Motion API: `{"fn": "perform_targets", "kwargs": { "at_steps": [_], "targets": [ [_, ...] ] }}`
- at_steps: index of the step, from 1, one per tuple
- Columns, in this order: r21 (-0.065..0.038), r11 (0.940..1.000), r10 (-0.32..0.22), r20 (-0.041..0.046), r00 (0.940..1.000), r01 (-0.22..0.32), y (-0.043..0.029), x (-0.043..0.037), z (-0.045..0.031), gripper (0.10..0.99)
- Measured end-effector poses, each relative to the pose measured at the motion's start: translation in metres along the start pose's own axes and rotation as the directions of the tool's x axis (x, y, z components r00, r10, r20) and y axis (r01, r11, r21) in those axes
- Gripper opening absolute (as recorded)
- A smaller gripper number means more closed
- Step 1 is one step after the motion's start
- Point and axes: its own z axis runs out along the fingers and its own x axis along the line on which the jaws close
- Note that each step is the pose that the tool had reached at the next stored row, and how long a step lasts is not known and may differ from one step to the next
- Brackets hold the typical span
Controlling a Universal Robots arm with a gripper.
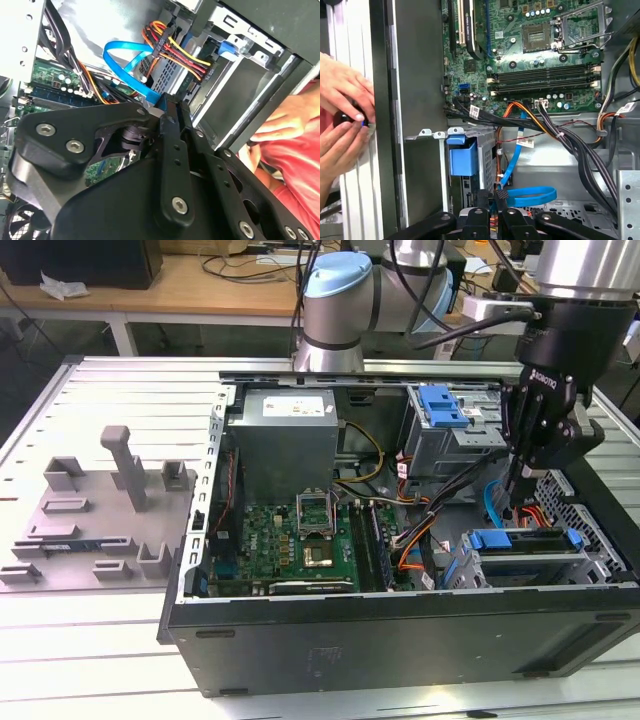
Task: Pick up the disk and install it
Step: 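Insert the second disk wire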
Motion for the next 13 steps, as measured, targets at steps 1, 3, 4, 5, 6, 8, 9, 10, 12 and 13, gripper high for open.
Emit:
{"fn": "perform_targets", "kwargs": {
  "at_steps": [1, 3, 4, 5, 6, 8, 9, 10, 12, 13],
  "targets": [
    [-0.001, 1.0000, 0.000, 0.0102, 0.9999, 0.000, -0.0001, 0.0017, 0.0003, 0.161],
    [-0.002, 1.0000, 0.000, 0.0247, 0.9997, 0.000, -0.0004, 0.0054, 0.0008, 0.161],
    [-0.003, 1.0000, 0.000, 0.0398, 0.9992, 0.000, -0.0006, 0.0086, 0.0014, 0.161],
    [-0.003, 1.0000, 0.000, 0.0480, 0.9988, 0.000, -0.0008, 0.0106, 0.0020, 0.161],
    [-0.003, 1.0000, 0.000, 0.0520, 0.9986, 0.000, -0.0013, 0.0118, 0.0023, 0.161],
    [-0.004, 1.0000, 0.000, 0.0562, 0.9984, 0.000, -0.0036, 0.0154, 0.0034, 0.161],
    [-0.004, 1.0000, 0.000, 0.0564, 0.9984, 0.000, -0.0058, 0.0178, 0.0042, 0.161],
    [-0.004, 1.0000, 0.000, 0.0564, 0.9984, 0.001, -0.0071, 0.0192, 0.0046, 0.161],
    [-0.004, 1.0000, 0.000, 0.0601, 0.9982, 0.001, -0.0092, 0.0234, 0.0059, 0.161],
    [-0.004, 1.0000, 0.000, 0.0668, 0.9978, 0.000, -0.0094, 0.0251, 0.0064, 0.161]
  ]
}}
